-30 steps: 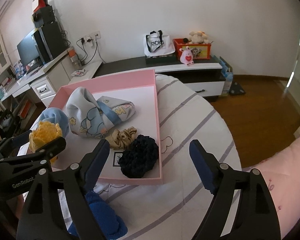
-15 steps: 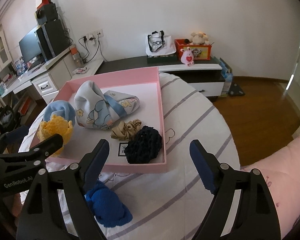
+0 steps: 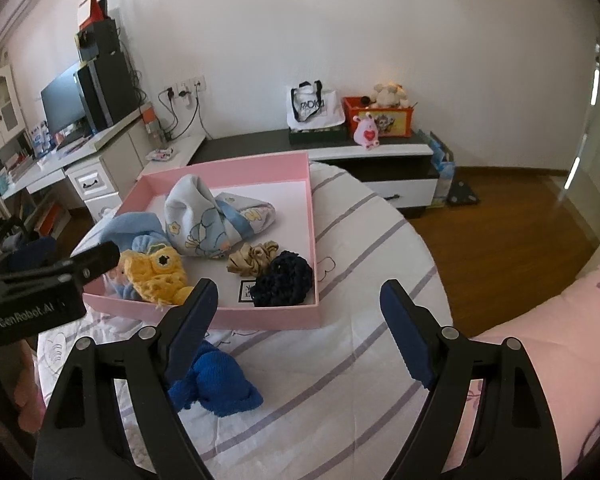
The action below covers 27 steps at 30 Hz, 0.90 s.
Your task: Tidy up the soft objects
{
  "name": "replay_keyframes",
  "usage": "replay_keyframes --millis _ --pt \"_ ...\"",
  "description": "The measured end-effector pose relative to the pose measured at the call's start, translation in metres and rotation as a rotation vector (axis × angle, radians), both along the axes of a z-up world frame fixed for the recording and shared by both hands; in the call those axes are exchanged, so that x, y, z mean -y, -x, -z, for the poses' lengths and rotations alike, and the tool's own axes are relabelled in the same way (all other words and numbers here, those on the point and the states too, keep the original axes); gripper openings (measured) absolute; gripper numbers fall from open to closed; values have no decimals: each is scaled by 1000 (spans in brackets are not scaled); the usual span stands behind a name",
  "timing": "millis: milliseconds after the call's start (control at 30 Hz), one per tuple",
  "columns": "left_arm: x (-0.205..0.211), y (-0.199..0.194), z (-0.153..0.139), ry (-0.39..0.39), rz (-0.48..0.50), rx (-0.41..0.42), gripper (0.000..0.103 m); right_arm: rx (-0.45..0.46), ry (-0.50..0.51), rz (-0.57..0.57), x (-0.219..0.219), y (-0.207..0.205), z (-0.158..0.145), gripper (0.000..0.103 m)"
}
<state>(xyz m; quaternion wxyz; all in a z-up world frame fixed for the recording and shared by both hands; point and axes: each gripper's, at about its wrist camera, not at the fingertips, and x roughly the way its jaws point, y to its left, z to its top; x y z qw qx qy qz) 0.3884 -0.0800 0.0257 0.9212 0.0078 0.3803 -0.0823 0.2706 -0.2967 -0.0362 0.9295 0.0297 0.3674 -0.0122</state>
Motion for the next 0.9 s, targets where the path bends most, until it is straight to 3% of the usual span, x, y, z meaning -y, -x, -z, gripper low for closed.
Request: replay_keyframes --millis 433,600,900 --pt "-24 56 -13 6 -24 36 102 49 21 1 -14 45 -19 82" --pt "-36 89 -22 15 -32 78 102 112 35 -3 -23 77 -35 91" --pt "-46 151 -46 13 -52 191 103 237 87 -77 -48 119 -67 95"
